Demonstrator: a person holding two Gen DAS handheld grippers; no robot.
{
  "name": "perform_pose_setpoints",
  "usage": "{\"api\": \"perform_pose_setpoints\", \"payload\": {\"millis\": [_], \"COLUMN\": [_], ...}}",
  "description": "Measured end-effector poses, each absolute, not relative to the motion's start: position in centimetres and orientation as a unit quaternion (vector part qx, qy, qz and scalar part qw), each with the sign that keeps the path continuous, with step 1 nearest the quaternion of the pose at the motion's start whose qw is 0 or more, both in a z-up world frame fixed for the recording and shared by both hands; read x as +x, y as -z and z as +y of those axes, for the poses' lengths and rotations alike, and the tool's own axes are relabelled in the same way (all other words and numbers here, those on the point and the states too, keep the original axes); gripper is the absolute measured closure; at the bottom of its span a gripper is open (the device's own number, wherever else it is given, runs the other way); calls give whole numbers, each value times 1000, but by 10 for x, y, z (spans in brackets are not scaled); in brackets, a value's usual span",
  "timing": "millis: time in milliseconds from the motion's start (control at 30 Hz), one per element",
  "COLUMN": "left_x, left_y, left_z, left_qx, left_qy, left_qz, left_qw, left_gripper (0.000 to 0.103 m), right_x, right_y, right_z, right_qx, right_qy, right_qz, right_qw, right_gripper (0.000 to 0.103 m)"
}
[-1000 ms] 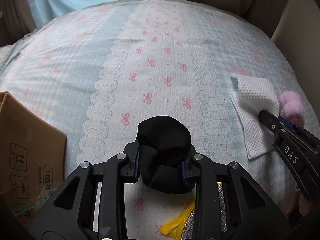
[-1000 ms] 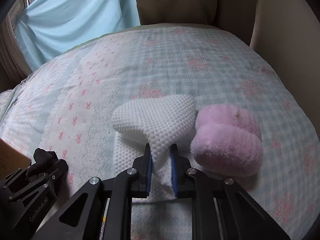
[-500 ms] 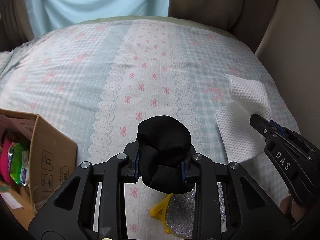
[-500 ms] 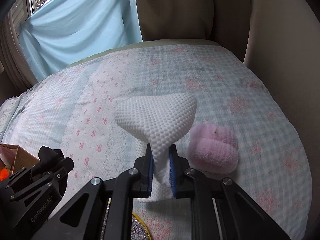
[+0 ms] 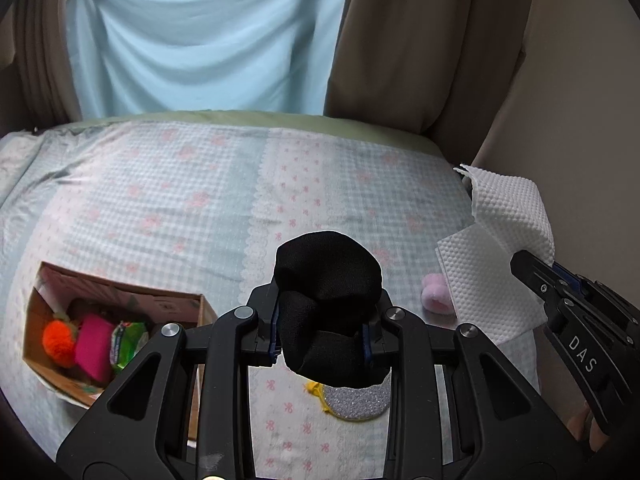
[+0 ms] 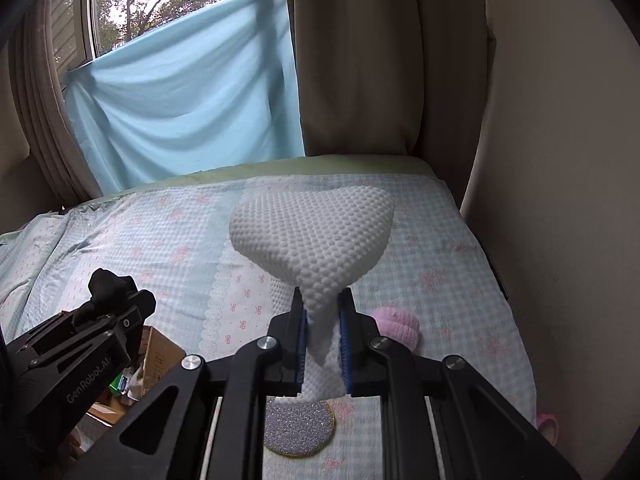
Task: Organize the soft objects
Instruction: 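Carry scrunchie and mesh cloth into the box and open both tools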
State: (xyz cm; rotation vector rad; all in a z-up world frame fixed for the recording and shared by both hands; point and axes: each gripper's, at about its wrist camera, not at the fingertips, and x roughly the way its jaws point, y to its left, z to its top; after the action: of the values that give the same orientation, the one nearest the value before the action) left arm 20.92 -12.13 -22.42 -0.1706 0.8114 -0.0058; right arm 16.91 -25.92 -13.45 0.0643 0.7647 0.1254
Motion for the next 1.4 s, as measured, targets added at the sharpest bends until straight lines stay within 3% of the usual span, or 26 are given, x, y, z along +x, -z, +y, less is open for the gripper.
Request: {"api": "perform_pose_setpoints", "payload": {"millis": [333, 633, 1000, 1400], "left_x": [147, 108, 104, 142], "left_y": [128, 97, 118, 186], "left_z": [-61, 44, 172, 233], "left_qx": [-81, -68, -57, -47], "left_qy": [10, 1, -9, 18], "left_qz": [376, 383, 416, 495], "left_qw": [923, 921, 908, 867], "left_gripper": [78, 78, 78, 78], "right_x": [106, 86, 109, 150], "right_y": [52, 37, 85, 165], "right_z": [-184, -89, -1, 49], "right_qx": [23, 36, 55, 52], "right_qy": [-87, -134, -151, -134], "right_qz": [358, 371, 440, 555], "right_qw": [930, 918, 884, 820], "right_gripper": [90, 90, 90, 90]}}
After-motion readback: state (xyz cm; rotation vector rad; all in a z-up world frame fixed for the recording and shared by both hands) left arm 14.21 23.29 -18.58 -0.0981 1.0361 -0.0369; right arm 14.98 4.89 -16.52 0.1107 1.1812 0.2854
